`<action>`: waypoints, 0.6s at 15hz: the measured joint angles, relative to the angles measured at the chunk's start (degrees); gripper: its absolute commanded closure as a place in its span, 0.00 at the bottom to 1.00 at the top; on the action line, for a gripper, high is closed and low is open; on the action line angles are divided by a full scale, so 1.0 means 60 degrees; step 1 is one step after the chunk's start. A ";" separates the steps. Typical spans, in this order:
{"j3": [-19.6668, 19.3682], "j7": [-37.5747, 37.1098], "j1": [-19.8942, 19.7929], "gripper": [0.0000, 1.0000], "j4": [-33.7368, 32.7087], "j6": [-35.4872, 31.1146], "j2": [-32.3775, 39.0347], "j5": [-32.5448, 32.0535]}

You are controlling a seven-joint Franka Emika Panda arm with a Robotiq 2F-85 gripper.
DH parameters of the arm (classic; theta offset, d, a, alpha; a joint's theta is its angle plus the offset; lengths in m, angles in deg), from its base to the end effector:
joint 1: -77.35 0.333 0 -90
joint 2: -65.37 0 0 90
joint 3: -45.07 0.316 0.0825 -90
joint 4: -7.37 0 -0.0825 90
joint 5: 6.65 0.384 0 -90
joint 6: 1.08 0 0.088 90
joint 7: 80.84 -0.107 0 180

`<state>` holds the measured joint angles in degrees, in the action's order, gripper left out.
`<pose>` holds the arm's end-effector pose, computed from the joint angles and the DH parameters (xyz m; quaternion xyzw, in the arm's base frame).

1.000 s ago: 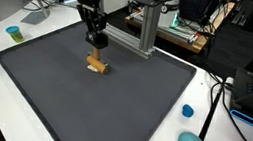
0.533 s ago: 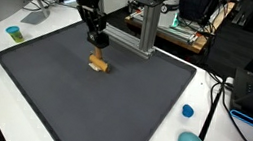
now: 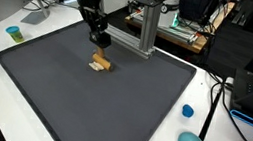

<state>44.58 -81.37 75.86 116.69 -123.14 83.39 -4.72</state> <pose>0.6090 -0.0193 0.3260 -0.9984 0.0313 0.0459 0.0131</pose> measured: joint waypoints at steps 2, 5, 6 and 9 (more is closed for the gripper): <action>0.0001 0.0000 0.0001 0.79 0.0033 0.0228 0.0096 0.0004; 0.0004 -0.0005 0.0007 0.79 0.0053 0.0156 0.0079 0.0009; 0.0004 -0.0005 0.0017 0.79 0.0111 -0.0010 0.0004 0.0007; 0.0002 -0.0049 0.0075 0.79 0.0499 -0.0357 -0.0660 -0.0196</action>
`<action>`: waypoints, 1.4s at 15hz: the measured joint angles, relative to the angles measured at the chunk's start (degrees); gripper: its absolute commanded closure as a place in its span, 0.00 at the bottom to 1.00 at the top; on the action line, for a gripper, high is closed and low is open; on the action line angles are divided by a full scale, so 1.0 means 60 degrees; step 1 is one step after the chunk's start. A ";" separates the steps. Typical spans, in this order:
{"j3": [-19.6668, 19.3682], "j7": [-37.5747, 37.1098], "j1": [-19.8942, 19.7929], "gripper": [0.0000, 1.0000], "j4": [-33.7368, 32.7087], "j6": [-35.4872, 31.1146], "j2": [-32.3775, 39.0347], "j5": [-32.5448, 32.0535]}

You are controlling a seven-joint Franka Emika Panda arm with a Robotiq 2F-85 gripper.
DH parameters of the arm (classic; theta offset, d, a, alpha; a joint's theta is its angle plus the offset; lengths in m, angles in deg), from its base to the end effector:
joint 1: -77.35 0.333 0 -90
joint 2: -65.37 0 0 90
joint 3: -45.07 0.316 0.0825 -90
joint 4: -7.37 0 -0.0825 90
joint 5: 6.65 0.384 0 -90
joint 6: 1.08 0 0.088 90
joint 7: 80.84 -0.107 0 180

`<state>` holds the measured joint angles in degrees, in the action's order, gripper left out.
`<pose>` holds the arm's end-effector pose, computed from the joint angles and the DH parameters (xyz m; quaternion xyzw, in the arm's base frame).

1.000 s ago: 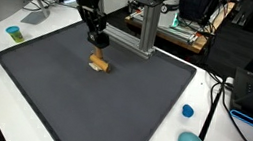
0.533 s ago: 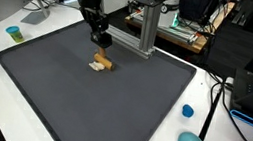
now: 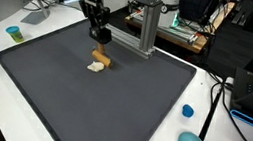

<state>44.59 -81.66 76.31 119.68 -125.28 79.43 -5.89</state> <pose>0.5986 -0.0152 0.3480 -0.9995 0.0241 0.0189 0.0045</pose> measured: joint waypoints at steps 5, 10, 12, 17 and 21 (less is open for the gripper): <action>-0.0015 -0.0202 0.0023 0.79 0.0520 -0.0181 -0.1154 -0.0439; -0.0151 -0.0397 -0.0021 0.79 0.0634 -0.0752 -0.0798 -0.0633; -0.0194 -0.0388 -0.0064 0.79 0.0638 -0.0802 -0.0493 -0.0605; -0.0159 0.0056 -0.0078 0.79 0.0609 -0.1602 0.0039 -0.0295; -0.0159 0.0512 -0.0161 0.79 0.0503 -0.1685 0.0123 0.0051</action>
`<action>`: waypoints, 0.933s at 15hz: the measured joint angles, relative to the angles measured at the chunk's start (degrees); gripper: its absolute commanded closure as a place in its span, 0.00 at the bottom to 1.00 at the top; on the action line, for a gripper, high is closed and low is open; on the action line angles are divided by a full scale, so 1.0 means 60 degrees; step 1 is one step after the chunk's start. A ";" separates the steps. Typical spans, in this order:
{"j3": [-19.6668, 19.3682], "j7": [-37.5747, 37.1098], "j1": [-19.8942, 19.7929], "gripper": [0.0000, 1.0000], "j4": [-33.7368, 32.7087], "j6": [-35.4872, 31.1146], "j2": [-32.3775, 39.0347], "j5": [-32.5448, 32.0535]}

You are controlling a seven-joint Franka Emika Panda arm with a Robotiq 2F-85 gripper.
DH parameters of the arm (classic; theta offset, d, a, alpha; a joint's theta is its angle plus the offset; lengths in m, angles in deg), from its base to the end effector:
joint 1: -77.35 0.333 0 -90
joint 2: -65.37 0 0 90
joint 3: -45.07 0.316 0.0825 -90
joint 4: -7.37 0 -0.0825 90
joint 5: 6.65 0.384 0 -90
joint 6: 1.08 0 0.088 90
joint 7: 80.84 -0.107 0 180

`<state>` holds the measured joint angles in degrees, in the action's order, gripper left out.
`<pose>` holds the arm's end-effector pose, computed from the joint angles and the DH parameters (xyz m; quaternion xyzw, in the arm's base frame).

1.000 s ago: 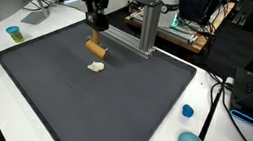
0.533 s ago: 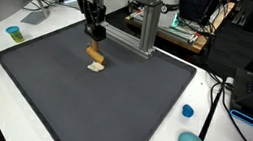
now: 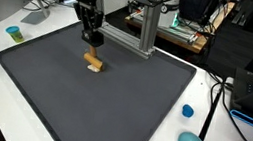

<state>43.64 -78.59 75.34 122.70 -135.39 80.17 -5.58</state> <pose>0.6018 -0.0354 0.3328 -0.9992 0.0161 -0.0367 0.0019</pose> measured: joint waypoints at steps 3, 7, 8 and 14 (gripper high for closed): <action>-0.0005 0.0052 -0.0027 0.79 -0.0014 -0.0011 0.0015 0.0043; -0.0007 -0.0035 -0.0025 0.79 -0.0054 -0.0150 0.0072 0.0040; -0.0009 -0.0068 -0.0026 0.79 -0.0083 -0.0177 0.0099 0.0041; -0.0013 -0.0196 -0.0025 0.79 -0.0357 -0.0212 0.0315 0.0044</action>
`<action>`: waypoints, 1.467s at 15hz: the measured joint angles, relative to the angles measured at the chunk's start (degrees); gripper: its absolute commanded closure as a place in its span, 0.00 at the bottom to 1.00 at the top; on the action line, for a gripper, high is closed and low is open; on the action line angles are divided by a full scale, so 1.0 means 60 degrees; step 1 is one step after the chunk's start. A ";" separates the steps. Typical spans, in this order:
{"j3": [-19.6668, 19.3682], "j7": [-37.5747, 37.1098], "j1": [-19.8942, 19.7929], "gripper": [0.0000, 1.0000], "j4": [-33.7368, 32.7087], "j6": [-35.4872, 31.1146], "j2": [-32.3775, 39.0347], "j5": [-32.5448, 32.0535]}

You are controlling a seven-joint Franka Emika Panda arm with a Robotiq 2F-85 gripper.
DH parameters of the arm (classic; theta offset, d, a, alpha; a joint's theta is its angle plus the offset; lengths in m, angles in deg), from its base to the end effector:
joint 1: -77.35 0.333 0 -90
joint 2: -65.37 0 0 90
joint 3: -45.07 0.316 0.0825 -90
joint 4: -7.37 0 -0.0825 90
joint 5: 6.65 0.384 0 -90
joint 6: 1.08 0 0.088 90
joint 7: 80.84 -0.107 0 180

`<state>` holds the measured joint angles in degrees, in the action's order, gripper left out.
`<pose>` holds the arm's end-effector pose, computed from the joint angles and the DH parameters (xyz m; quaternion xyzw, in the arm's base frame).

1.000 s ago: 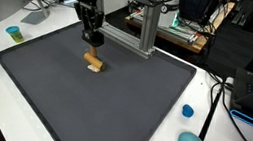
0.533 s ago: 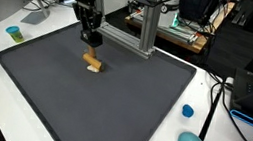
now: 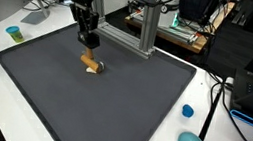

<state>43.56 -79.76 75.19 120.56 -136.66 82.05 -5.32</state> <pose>0.6143 -0.0385 0.3315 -0.9983 0.0297 -0.0500 0.0027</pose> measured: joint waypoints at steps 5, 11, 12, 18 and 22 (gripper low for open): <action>0.0003 -0.0055 0.0005 0.79 -0.0278 0.0000 0.0214 0.0004; 0.0010 -0.0161 0.0016 0.79 -0.0584 -0.0028 0.0470 0.0005; 0.0012 -0.0179 0.0023 0.79 -0.0629 -0.0032 0.0514 0.0005; 0.0008 -0.0379 0.0318 0.79 -0.0287 -0.0004 -0.0300 -0.0525; 0.0041 -0.0597 0.0534 0.79 0.0027 0.0369 -0.1010 -0.0719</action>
<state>43.81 -83.34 78.39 120.72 -134.45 76.00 -9.64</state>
